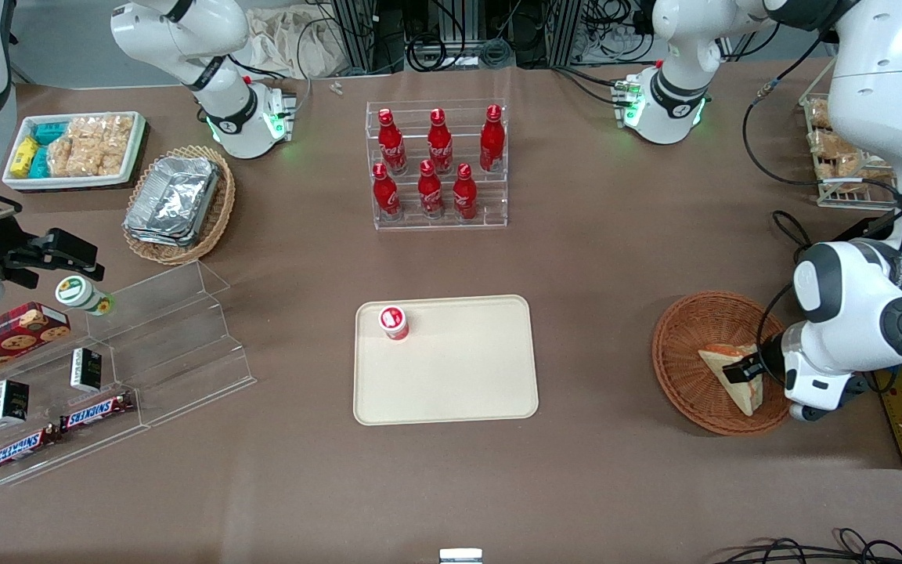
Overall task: Place sandwich from basket to tray
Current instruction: 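Lower the open left gripper and close it on the sandwich, then lift the sandwich out of the basket with the left gripper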
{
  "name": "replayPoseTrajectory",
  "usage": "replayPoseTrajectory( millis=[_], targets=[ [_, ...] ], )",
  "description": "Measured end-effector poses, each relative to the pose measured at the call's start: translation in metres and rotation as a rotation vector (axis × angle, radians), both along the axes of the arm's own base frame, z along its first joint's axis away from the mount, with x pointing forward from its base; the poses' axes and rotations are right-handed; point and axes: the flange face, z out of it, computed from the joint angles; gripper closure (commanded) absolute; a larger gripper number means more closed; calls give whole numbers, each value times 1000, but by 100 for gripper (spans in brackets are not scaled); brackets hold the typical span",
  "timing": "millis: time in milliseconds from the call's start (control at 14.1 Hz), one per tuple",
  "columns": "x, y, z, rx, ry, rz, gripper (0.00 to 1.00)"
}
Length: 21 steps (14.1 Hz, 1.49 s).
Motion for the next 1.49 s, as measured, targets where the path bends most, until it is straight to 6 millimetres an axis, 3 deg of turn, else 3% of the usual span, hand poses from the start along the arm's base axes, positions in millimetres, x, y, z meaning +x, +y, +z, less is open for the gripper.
replayPoseTrajectory(
  millis=[425, 566, 708, 991, 1133, 1274, 1487],
  targets=[
    [2, -4, -2, -3, -4, 25, 91],
    [5, -8, 9, -3, -16, 36, 91],
    [5, -22, 35, -1, -8, 40, 92],
    [-3, -59, 119, 3, 76, -16, 92],
    [-9, -87, 152, -8, 107, -68, 92],
    [-13, -123, 166, -22, 98, -130, 92],
    [-24, -165, 169, 5, 112, -220, 89]
  ],
)
